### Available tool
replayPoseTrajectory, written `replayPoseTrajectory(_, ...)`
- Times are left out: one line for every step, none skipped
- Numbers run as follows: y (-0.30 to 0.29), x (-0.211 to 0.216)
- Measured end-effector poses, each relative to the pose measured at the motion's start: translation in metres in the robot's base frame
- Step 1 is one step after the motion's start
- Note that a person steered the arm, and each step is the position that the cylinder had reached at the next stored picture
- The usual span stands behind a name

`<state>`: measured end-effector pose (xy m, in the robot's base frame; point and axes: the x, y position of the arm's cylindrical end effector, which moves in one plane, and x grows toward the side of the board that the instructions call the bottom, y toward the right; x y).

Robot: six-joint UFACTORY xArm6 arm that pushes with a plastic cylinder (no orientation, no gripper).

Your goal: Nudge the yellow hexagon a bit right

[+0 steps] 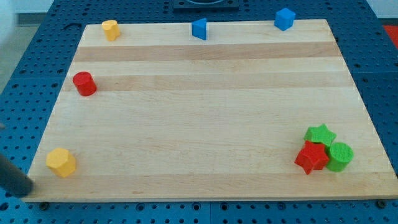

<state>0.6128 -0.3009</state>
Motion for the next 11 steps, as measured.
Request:
replayPoseTrajectory(-0.003,-0.004)
replayPoseTrajectory(0.013,-0.054)
replayPoseTrajectory(0.079,-0.106)
replayPoseTrajectory(0.096,-0.124)
replayPoseTrajectory(0.005,-0.124)
replayPoseTrajectory(-0.004,-0.121)
replayPoseTrajectory(-0.004,-0.081)
replayPoseTrajectory(-0.003,-0.052)
replayPoseTrajectory(0.025,-0.051)
replayPoseTrajectory(0.054,-0.051)
replayPoseTrajectory(0.018,-0.046)
